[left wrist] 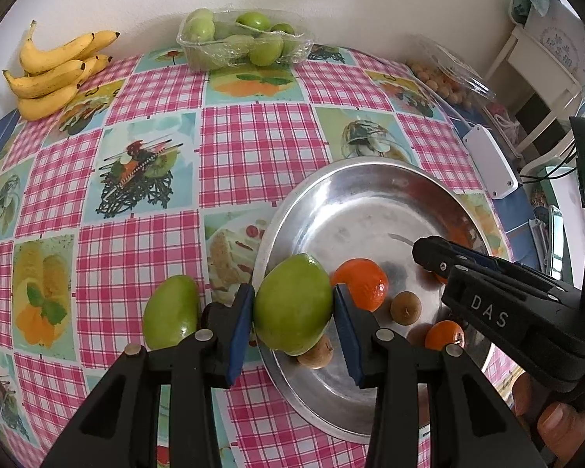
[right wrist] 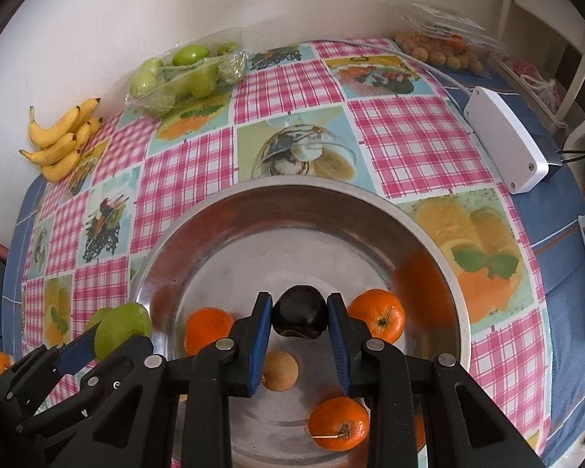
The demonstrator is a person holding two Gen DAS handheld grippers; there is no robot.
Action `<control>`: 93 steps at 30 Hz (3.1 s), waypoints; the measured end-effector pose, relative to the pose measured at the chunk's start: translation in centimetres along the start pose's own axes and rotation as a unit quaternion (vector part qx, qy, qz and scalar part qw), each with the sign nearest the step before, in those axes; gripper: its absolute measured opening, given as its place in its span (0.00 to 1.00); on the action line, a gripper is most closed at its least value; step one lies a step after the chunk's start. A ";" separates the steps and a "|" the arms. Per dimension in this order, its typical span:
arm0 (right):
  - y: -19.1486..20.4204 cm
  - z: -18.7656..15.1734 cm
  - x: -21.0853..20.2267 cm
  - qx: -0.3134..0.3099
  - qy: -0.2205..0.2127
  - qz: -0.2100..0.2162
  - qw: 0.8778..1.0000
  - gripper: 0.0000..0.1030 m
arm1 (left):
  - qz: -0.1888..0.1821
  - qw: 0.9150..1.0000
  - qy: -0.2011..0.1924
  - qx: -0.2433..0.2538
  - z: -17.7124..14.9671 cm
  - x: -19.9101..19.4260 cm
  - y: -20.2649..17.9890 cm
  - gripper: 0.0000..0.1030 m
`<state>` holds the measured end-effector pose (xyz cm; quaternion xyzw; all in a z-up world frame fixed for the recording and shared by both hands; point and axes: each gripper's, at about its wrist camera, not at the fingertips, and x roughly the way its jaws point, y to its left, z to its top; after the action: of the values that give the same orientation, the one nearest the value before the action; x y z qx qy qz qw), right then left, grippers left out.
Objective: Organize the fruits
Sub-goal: 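Open the left gripper to drop the mango while the right gripper releases the plum, then move both open grippers back toward the last green mango and plum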
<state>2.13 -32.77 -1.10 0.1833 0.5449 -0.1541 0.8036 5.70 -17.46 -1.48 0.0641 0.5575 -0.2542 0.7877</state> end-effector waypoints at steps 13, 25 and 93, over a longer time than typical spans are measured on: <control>0.2 -0.2 1.2 0.000 0.018 -0.005 1.000 0.30 | -0.004 1.000 -0.001 0.004 0.0 0.4 -0.6 0.41; 0.1 0.1 0.4 -0.001 0.010 -0.009 1.000 0.34 | 0.001 1.000 -0.013 -0.004 0.3 -0.9 0.0 0.41; 7.1 -2.2 -2.5 -0.046 -0.054 0.005 0.997 1.00 | 0.077 0.974 -0.063 -0.203 -2.0 -4.5 14.9 0.93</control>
<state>2.64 -25.37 1.40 0.1408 0.5059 -0.1345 0.8403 9.96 -2.36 -0.80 -0.0704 0.5398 -0.0782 0.8352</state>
